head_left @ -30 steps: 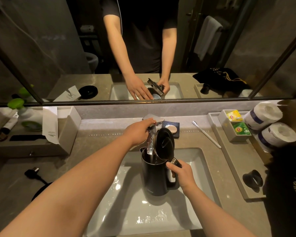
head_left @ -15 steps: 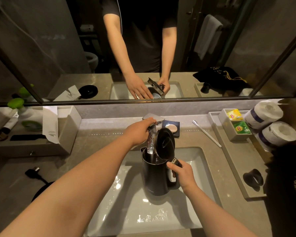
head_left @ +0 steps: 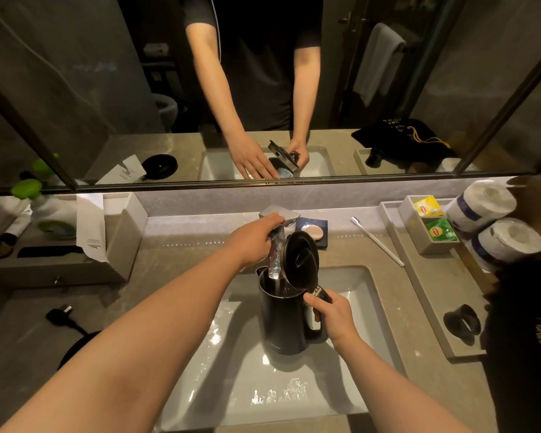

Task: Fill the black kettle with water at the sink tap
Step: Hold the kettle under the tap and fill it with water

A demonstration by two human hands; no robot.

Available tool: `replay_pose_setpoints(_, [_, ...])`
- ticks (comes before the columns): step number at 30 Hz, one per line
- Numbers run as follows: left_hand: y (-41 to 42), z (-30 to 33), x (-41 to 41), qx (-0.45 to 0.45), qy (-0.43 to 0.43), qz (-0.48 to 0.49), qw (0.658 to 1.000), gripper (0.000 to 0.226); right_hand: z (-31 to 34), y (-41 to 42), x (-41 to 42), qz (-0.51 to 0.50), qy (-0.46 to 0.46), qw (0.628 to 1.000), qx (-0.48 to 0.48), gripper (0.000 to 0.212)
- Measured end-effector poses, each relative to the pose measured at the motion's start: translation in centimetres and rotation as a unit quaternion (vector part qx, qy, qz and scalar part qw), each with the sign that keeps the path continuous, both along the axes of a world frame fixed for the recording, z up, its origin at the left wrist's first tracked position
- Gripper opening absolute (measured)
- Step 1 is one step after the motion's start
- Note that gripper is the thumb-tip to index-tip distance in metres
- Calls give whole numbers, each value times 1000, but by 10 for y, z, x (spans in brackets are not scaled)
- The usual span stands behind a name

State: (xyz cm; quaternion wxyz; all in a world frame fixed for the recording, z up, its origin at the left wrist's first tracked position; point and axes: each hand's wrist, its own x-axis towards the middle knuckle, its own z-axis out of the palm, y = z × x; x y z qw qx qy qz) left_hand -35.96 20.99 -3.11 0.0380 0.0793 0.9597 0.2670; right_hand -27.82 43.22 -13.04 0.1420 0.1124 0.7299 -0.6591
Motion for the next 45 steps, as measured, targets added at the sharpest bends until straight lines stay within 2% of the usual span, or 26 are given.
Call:
replay_pose_setpoints(7, [0,-1,1,2,-9,4,1000,47,-2,1,1,0,-3,1000,-2,25])
replay_pose_setpoints(12, [0,0,1,4,-7,-1,1000,49,-2,1,2,0,-1,1000,-12,33])
replay_pose_setpoints(23, [0,1,0,-11,-3,-5,1000,50,1,-2,3,-9,2,1000,-20,24])
replay_pose_setpoints(27, [0,2,0,-32,-8,-1,999,57,0,-2,3,-2,0,1000,-22,28])
replay_pose_setpoints(35, [1,1,1,-10,-12,-5,1000,53,0,-3,5,-9,0,1000,-17,19])
replay_pose_setpoints(39, [0,0,3,-9,-8,0,1000,56,-4,-3,5,-5,-5,1000,-3,27])
replay_pose_setpoints(43, [-1,-3,3,-6,-12,3,1000,59,-2,-3,5,-6,-8,1000,-13,22])
replay_pose_setpoints(45, [-1,-4,4,-8,-8,6,1000,60,-3,-3,5,-7,-8,1000,-17,31])
